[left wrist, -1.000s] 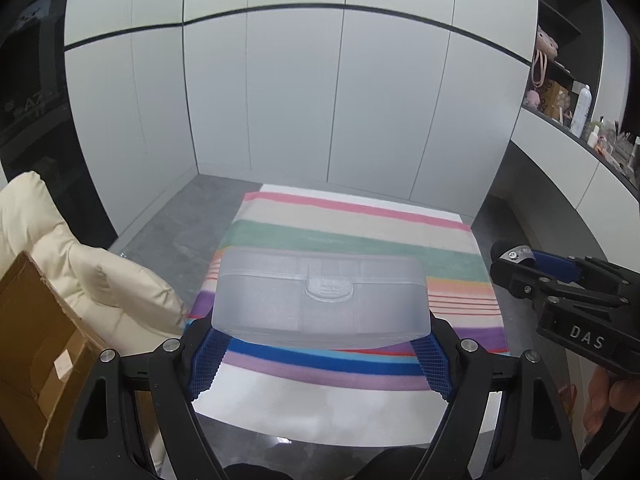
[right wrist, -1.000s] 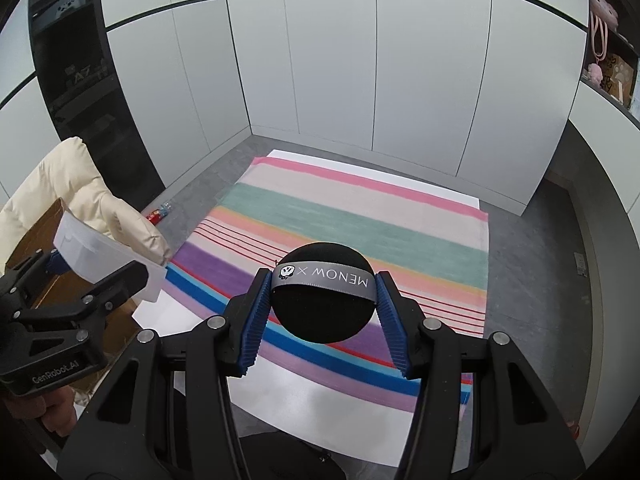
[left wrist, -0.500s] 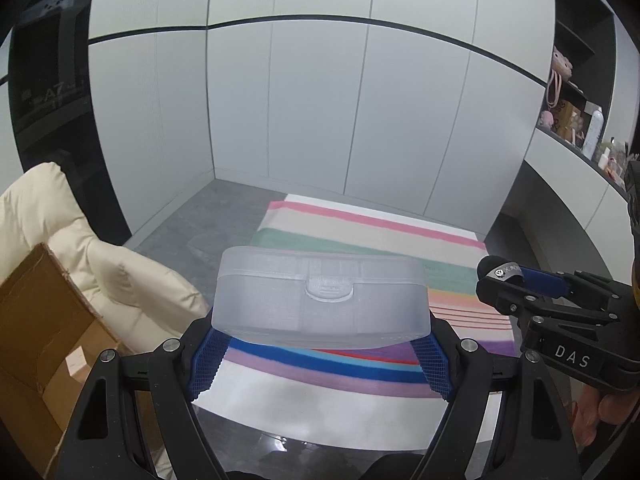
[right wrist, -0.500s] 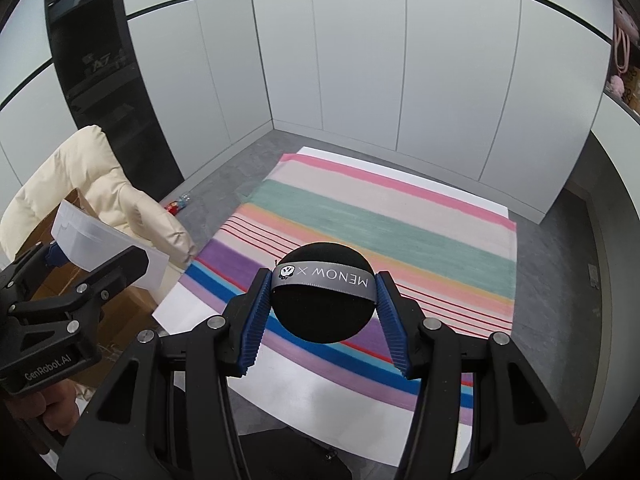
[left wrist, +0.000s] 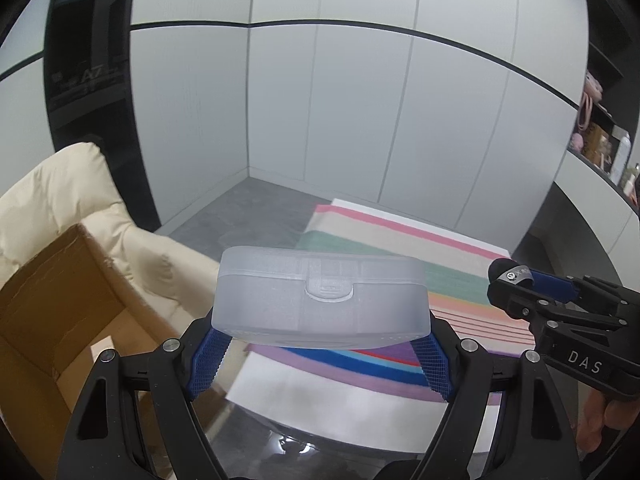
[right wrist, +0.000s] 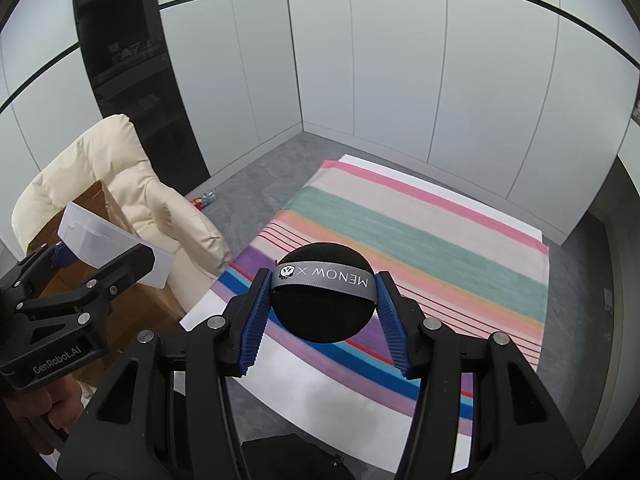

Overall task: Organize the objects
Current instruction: 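Carry the clear container and black puff over the cardboard box with both tools, then open the left tool dropping the clear container into the box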

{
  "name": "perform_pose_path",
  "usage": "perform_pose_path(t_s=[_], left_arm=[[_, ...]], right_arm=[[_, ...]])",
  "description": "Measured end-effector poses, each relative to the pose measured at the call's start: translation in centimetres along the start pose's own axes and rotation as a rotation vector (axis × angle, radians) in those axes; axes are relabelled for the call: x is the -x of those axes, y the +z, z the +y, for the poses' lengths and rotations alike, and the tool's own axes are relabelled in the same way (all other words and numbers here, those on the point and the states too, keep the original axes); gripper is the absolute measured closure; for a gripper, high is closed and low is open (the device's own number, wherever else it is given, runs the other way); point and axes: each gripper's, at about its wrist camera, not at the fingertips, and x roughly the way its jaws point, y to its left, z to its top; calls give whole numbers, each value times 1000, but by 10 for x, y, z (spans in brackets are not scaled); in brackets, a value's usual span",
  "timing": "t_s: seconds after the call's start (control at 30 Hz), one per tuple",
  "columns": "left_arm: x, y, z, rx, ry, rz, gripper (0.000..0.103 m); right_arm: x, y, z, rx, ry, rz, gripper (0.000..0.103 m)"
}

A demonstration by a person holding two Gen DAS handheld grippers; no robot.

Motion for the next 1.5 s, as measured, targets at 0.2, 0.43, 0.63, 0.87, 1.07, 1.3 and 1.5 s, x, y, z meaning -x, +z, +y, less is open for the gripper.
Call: perform_pose_path(t_s=[0.2,0.43,0.63,0.87,1.07,1.3,1.5], left_arm=[[3,1,24,31,39,-9,21],[5,-1,52,60,85,-9,21],[6,-6,77,100,114,-8,20],[11,-8,98,127,148,-11,20],[15,-12,118,156,177,-6,20],[14,-18,135,169,201,7,19],[27,-23,145,184,307,-26,0]], right_arm=[[-9,8,22,33,25,-1,49],[-21,17,51,70,61,1,49],[-28,22,75,101,95,3,49],[-35,26,104,138,125,6,49],[-40,28,123,161,146,9,49],[-44,30,145,186,171,13,49],[-47,32,165,211,196,14,49]])
